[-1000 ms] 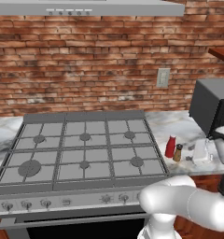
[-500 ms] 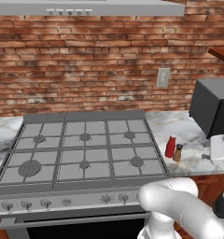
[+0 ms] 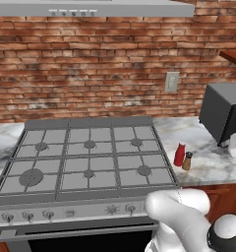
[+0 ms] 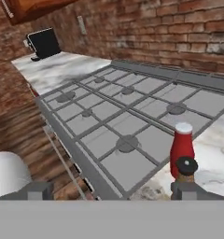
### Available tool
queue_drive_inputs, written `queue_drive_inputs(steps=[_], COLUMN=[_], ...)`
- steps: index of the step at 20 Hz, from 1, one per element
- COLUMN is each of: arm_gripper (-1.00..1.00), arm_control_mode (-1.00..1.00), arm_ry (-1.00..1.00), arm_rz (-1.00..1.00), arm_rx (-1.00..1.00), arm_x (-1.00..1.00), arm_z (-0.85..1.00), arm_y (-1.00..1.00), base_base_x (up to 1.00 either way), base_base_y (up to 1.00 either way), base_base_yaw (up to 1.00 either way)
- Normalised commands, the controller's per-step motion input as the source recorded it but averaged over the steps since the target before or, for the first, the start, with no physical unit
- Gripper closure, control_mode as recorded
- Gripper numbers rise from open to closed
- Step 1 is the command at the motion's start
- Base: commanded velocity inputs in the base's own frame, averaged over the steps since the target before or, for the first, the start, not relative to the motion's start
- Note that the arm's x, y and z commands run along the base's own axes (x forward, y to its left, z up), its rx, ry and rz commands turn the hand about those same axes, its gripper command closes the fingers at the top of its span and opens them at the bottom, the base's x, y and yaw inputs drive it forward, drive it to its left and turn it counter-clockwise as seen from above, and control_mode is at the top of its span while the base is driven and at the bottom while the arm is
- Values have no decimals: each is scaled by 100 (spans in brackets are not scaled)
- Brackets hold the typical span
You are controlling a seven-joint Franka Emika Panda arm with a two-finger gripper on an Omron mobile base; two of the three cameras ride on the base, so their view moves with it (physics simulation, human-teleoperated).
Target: Take 2 condiments from the cabinet and move them on the counter near the stove.Make sure the condiments are lined up with each other, next to each other.
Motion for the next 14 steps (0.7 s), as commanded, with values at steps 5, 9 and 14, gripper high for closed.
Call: queue_drive_inputs(steps=[5, 9, 14], arm_gripper=[-100, -100, -100], arm_control_mode=[-100, -100, -100], arm_ry=[33, 10, 0], arm_rz=[-39, -39, -34], arm_rx=[-5, -18, -20], arm_x=[-10, 0, 0], arm_z=[37, 0, 0], arm_y=[56, 87, 90], base_base_x=[0, 0, 0], base_base_y=[0, 0, 0], base_base_yaw=[0, 0, 0])
